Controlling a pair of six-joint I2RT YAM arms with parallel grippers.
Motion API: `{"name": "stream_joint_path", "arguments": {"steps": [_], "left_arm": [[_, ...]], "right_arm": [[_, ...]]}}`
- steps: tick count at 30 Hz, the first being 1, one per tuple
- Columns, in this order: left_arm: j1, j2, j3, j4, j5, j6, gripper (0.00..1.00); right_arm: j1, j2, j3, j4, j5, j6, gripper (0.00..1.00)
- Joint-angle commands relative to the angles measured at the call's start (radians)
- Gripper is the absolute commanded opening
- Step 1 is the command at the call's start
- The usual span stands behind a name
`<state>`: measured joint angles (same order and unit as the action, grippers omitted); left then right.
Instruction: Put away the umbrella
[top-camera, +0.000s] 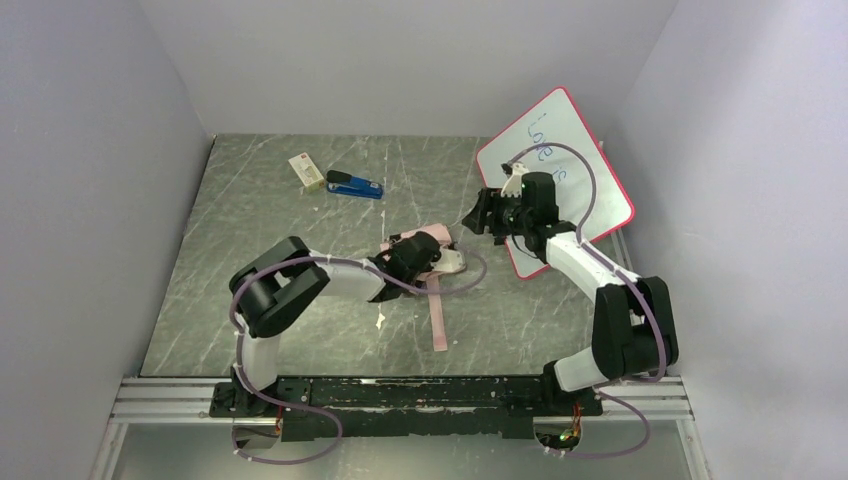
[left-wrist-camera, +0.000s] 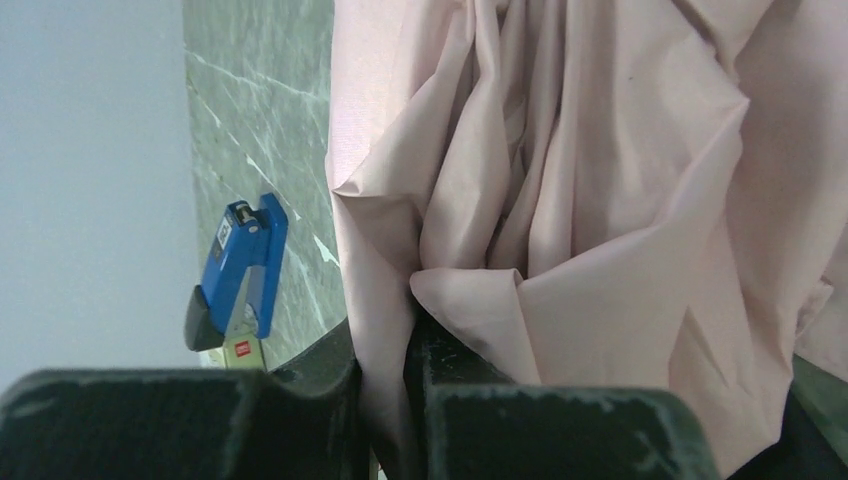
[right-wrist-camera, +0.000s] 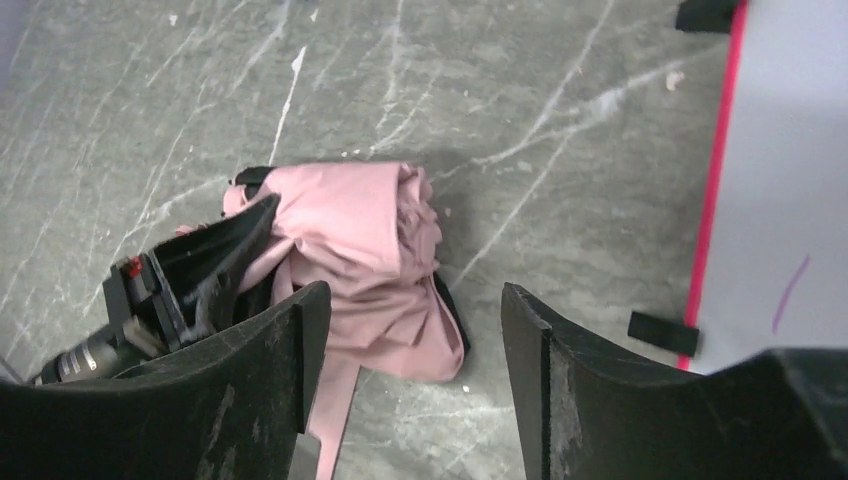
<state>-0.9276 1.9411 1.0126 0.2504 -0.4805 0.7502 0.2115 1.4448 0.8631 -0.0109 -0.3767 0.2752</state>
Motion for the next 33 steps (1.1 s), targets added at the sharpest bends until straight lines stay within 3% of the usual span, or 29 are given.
{"name": "stream_joint_path", "arguments": {"steps": [1, 6, 12, 16, 18, 24, 33], "left_arm": [[-0.085, 0.062, -0.119, 0.021, -0.005, 0.101, 0.05], [-0.121, 0.075, -0.168, 0.116, -0.047, 0.167, 0.05], [-0.167, 0.077, -0.228, 0.238, -0.091, 0.246, 0.05], [-0.196, 0.089, -0.257, 0.312, -0.118, 0.299, 0.05], [-0.209, 0.1, -0.258, 0.332, -0.128, 0.315, 0.05], [-0.232, 0.14, -0.276, 0.438, -0.169, 0.395, 0.05], [-0.241, 0.162, -0.323, 0.564, -0.191, 0.473, 0.05]], "right_arm": [[-0.01, 0.05, 0.042, 0.072, -0.09, -0.072, 0.68], [-0.009, 0.107, 0.099, 0.065, -0.131, -0.191, 0.76], [-0.006, 0.092, 0.014, 0.378, -0.145, -0.253, 0.76], [0.003, 0.121, 0.02, 0.43, -0.21, -0.434, 0.75], [0.002, 0.154, 0.077, 0.323, -0.293, -0.562, 0.75], [0.003, 0.305, 0.36, -0.293, -0.482, -0.946, 0.75], [0.052, 0.382, 0.451, -0.611, -0.54, -1.178, 0.76]]}}
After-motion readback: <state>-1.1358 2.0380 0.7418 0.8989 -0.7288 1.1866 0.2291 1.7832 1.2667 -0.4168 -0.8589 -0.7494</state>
